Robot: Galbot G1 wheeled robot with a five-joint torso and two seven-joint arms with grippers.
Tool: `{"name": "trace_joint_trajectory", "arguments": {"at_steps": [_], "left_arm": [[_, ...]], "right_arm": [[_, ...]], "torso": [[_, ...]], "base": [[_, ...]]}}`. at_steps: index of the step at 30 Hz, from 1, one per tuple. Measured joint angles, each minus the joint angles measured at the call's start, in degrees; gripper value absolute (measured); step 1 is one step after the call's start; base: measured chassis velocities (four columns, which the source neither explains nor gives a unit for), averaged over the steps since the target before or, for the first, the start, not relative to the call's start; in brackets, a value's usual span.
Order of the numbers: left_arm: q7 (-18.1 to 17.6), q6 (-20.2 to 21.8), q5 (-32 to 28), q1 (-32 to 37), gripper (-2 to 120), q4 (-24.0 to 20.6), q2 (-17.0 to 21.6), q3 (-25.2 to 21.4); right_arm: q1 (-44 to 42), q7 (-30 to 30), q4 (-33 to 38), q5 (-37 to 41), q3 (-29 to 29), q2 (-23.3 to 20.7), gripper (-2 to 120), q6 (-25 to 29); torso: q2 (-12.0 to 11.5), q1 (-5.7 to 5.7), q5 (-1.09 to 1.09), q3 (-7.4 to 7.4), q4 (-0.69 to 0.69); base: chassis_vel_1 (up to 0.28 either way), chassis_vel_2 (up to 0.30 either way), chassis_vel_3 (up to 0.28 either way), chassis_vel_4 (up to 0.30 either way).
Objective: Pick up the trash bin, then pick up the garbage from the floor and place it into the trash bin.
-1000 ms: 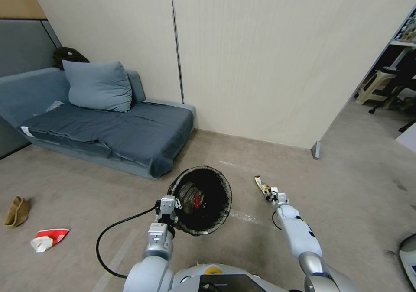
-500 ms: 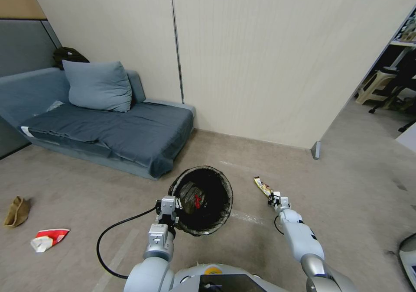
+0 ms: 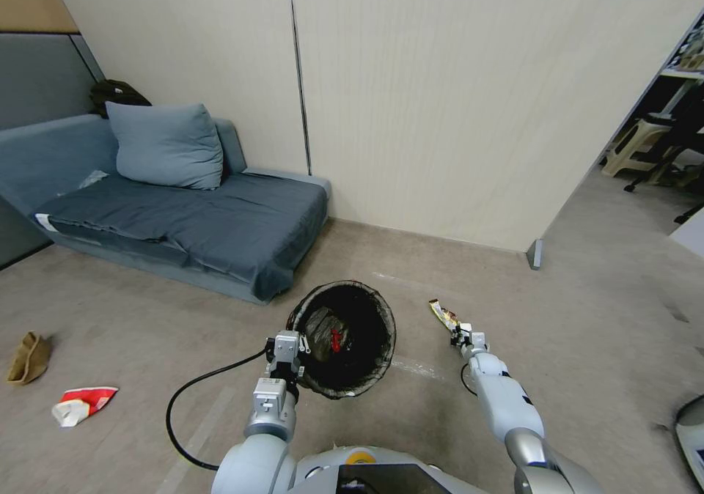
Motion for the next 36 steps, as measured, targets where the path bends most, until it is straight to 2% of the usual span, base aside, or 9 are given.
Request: {"name": "trace_joint_trajectory", "arguments": {"at_steps": [6, 8, 10, 11, 13, 15, 17, 20, 36], "left_arm": [[0.0, -0.1, 0.3, 0.2, 1, 0.1, 0.0, 0.2], [0.0, -0.1, 0.3, 0.2, 1, 0.1, 0.0, 0.2], [0.0, -0.1, 0.4, 0.2, 1, 0.1, 0.0, 0.3], [0.0, -0.1, 0.4, 0.2, 1, 0.1, 0.0, 0.3], [0.0, -0.1, 0.5, 0.2, 1, 0.1, 0.0, 0.4], [0.0, -0.1, 0.5, 0.3, 1, 0.1, 0.0, 0.5], [0.0, -0.2, 0.6, 0.3, 1, 0.1, 0.0, 0.5], [0.0, -0.2, 0.6, 0.3, 1, 0.1, 0.0, 0.7], [-0.1, -0.4, 1.0, 0.5, 1, 0.5, 0.1, 0.9]], "right_arm": [[0.5, 0.3, -0.6, 0.2, 0.0, 0.0, 48, 0.1], [0.5, 0.3, -0.6, 0.2, 0.0, 0.0, 48, 0.1], [0.8, 0.3, -1.1, 0.2, -0.1, 0.0, 64, 0.1], [0.8, 0.3, -1.1, 0.2, -0.1, 0.0, 64, 0.1], [1.2, 0.4, -1.5, 0.1, -0.1, 0.0, 75, 0.1], [1.3, 0.4, -1.7, 0.1, -0.1, 0.0, 78, 0.1], [1.8, 0.8, -2.2, 0.1, -0.2, 0.1, 89, 0.0], [2.5, 1.0, -3.1, 0.1, -0.2, 0.3, 98, 0.0], [6.2, 1.6, -7.5, -0.7, -0.5, 0.9, 100, 0.4]], "torso": [[0.0, 0.0, 0.0, 0.0, 0.0], [0.0, 0.0, 0.0, 0.0, 0.0], [0.0, 0.0, 0.0, 0.0, 0.0], [0.0, 0.0, 0.0, 0.0, 0.0], [0.0, 0.0, 0.0, 0.0, 0.0], [0.0, 0.0, 0.0, 0.0, 0.0], [0.0, 0.0, 0.0, 0.0, 0.0], [0.0, 0.0, 0.0, 0.0, 0.0], [0.0, 0.0, 0.0, 0.0, 0.0]], "base": [[0.0, 0.0, 0.0, 0.0], [0.0, 0.0, 0.0, 0.0], [0.0, 0.0, 0.0, 0.0], [0.0, 0.0, 0.0, 0.0], [0.0, 0.0, 0.0, 0.0], [0.0, 0.0, 0.0, 0.0], [0.0, 0.0, 0.0, 0.0], [0.0, 0.0, 0.0, 0.0], [0.0, 0.0, 0.0, 0.0]]}}
